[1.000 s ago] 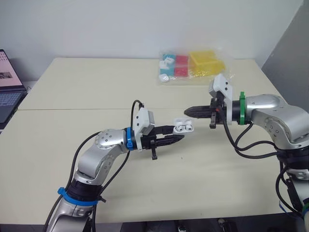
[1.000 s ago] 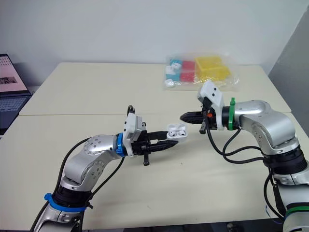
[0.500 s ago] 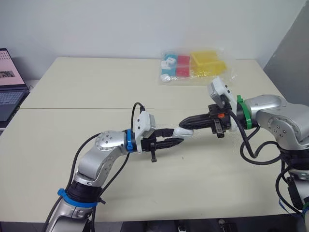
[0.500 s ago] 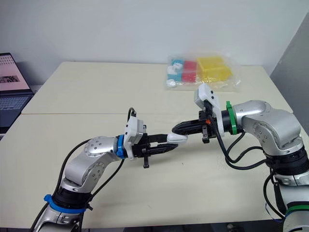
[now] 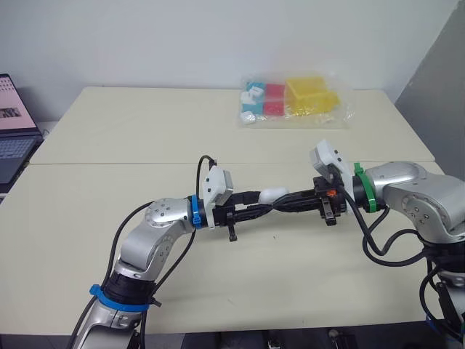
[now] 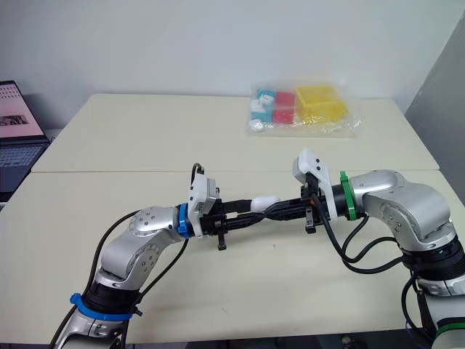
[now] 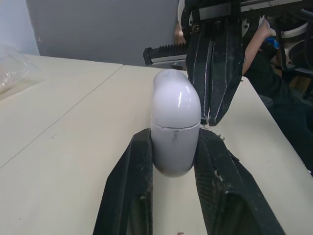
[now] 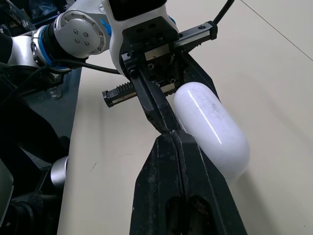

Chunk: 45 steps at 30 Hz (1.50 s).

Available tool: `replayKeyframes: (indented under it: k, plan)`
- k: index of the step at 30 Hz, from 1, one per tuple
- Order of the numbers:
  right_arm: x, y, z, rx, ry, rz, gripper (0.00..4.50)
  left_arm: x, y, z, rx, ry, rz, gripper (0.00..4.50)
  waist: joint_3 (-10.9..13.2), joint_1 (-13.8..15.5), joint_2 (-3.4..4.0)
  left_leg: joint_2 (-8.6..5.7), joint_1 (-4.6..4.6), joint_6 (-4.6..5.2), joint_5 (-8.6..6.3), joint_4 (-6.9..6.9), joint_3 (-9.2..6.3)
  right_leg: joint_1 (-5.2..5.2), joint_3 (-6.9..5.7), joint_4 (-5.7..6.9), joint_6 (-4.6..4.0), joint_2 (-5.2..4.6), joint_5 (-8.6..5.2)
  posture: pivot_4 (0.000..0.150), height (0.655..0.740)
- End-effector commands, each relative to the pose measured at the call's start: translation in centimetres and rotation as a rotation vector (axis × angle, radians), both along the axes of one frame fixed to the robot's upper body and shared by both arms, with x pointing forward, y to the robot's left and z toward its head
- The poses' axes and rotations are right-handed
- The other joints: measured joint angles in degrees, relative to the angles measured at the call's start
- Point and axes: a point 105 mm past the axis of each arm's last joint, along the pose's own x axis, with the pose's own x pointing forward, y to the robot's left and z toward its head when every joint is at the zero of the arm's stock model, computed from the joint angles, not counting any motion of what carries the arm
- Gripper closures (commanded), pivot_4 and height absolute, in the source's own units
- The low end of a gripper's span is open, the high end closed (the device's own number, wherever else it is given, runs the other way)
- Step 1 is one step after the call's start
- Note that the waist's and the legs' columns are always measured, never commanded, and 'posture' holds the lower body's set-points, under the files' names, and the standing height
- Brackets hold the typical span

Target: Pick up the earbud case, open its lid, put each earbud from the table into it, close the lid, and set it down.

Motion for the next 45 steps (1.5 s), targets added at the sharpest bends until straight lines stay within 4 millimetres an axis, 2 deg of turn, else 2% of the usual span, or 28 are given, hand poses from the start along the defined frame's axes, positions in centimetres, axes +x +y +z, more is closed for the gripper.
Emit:
replayKeyframes:
  k: [1, 3, 7, 12, 14, 24, 27, 30, 34, 36, 38, 41, 42, 43, 45]
  plan:
    - [-1.1, -1.1, 0.9, -0.033, -0.135, 0.000, 4.50, 0.3, 0.2, -0.7, 0.035, 0.117, 0.009, 3.71, 0.00, 0.06, -0.01, 0.00, 0.00, 0.00, 0.00, 0.00, -0.01, 0.00, 0.00, 0.00, 0.00, 0.00, 0.00, 0.150, 0.7389]
    - [-1.0, -1.8, 0.4, -0.079, -0.222, -0.018, 4.50, 0.5, 0.4, -2.2, 0.103, 0.183, 0.014, 3.71, 0.00, 0.08, -0.01, -0.02, -0.02, 0.00, 0.00, -0.01, 0.01, 0.03, -0.10, -0.08, 0.01, 0.00, -0.01, 0.150, 0.7389]
    - [-0.1, -3.2, -1.2, -0.151, -0.381, -0.115, 4.50, 1.3, -0.3, -3.7, 0.076, 0.439, 0.056, 3.71, 0.00, 0.11, -0.02, -0.05, 0.00, 0.00, 0.00, 0.03, 0.01, 0.05, -0.06, -0.06, 0.02, -0.01, -0.01, 0.150, 0.7389]
    - [-0.9, -3.1, -2.6, -0.145, -0.406, -0.134, 4.50, 2.5, -0.4, -4.5, 0.043, 0.659, 0.130, 3.71, 0.00, -0.09, -0.03, -0.06, -0.02, -0.01, 0.00, 0.12, -0.01, 0.06, -0.06, 0.04, 0.05, -0.01, 0.01, 0.150, 0.7389]
    - [-1.6, -2.9, -3.3, -0.148, -0.405, -0.136, 4.50, 2.9, -0.3, -5.6, 0.073, 0.747, 0.164, 3.71, 0.00, -0.24, -0.03, -0.02, 0.06, -0.01, 0.01, 0.08, -0.04, 0.06, -0.01, 0.08, 0.05, 0.03, 0.01, 0.150, 0.7389]
    - [-2.3, -3.1, -4.5, -0.170, -0.402, -0.142, 4.50, 3.1, 0.3, -7.4, 0.150, 0.859, 0.206, 3.71, 0.00, -0.25, -0.03, -0.09, 0.38, -0.03, 0.02, 0.06, 0.02, 0.24, 0.11, 0.15, 0.04, 0.00, 0.01, 0.150, 0.7389]
    - [-2.4, -3.1, -4.5, -0.177, -0.410, -0.135, 4.50, 3.2, 1.3, -7.9, 0.184, 0.837, 0.241, 2.74, 0.00, -0.28, -0.03, -0.07, 0.39, -0.04, 0.02, 0.03, 0.00, 0.24, 0.09, 0.15, 0.04, 0.01, 0.01, 0.150, 0.7389]
    - [-2.5, -3.2, -4.2, -0.187, -0.427, -0.118, 4.50, 2.9, 3.7, -8.4, 0.237, 0.769, 0.298, 1.81, -0.01, -0.41, -0.02, -0.02, 0.49, -0.03, 0.02, -0.01, 0.01, 0.25, 0.14, 0.17, 0.03, 0.02, 0.01, 0.150, 0.7389]
    - [-2.6, -3.5, -3.6, -0.181, -0.419, -0.101, 4.50, 1.9, 5.8, -8.4, 0.263, 0.707, 0.319, 0.48, -0.01, -0.63, -0.02, 0.05, 0.68, -0.04, 0.02, -0.06, -0.01, 0.30, 0.19, 0.22, 0.01, 0.00, 0.01, 0.150, 0.7389]
    - [-2.5, -3.6, -3.1, -0.176, -0.415, -0.098, 4.50, 1.5, 7.0, -8.4, 0.288, 0.646, 0.345, 0.03, -0.02, -0.81, -0.01, 0.09, 0.74, -0.04, 0.02, -0.07, -0.02, 0.31, 0.20, 0.23, -0.06, 0.01, 0.03, 0.150, 0.7389]
    - [-2.4, -3.7, -2.7, -0.173, -0.410, -0.101, 4.50, 1.2, 8.1, -8.2, 0.336, 0.534, 0.361, 0.03, -0.02, -0.92, -0.01, 0.09, 0.78, -0.04, 0.02, -0.07, -0.01, 0.33, 0.21, 0.24, -0.09, 0.01, 0.05, 0.150, 0.7389]
    - [-2.2, -4.0, -2.2, -0.190, -0.419, -0.089, 3.92, 0.3, 10.0, -6.9, 0.409, 0.342, 0.343, 0.00, -0.02, -1.10, -0.01, 0.12, 0.77, -0.03, 0.02, -0.08, 0.00, 0.28, 0.23, 0.24, -0.17, 0.02, 0.08, 0.150, 0.7389]
    - [-2.2, -4.1, -2.1, -0.194, -0.419, -0.086, 3.57, 0.1, 10.3, -6.8, 0.421, 0.314, 0.337, 0.00, -0.02, -1.02, -0.01, 0.10, 0.77, -0.03, 0.02, -0.10, -0.01, 0.28, 0.22, 0.23, -0.19, 0.01, 0.07, 0.150, 0.7389]
    - [-2.1, -4.4, -1.9, -0.210, -0.424, -0.078, 3.19, -0.5, 10.3, -5.2, 0.377, 0.233, 0.282, 0.00, -0.01, -0.91, -0.01, 0.11, 0.76, -0.03, 0.02, -0.10, 0.00, 0.28, 0.20, 0.23, -0.23, 0.01, 0.04, 0.150, 0.7389]
    - [-2.1, -4.8, -1.7, -0.229, -0.429, -0.071, 2.46, -1.5, 10.4, -3.5, 0.330, 0.132, 0.214, 0.00, 0.00, -0.49, 0.00, 0.10, 0.64, -0.04, 0.02, -0.10, 0.05, 0.21, 0.18, 0.19, -0.25, -0.04, 0.02, 0.150, 0.7389]
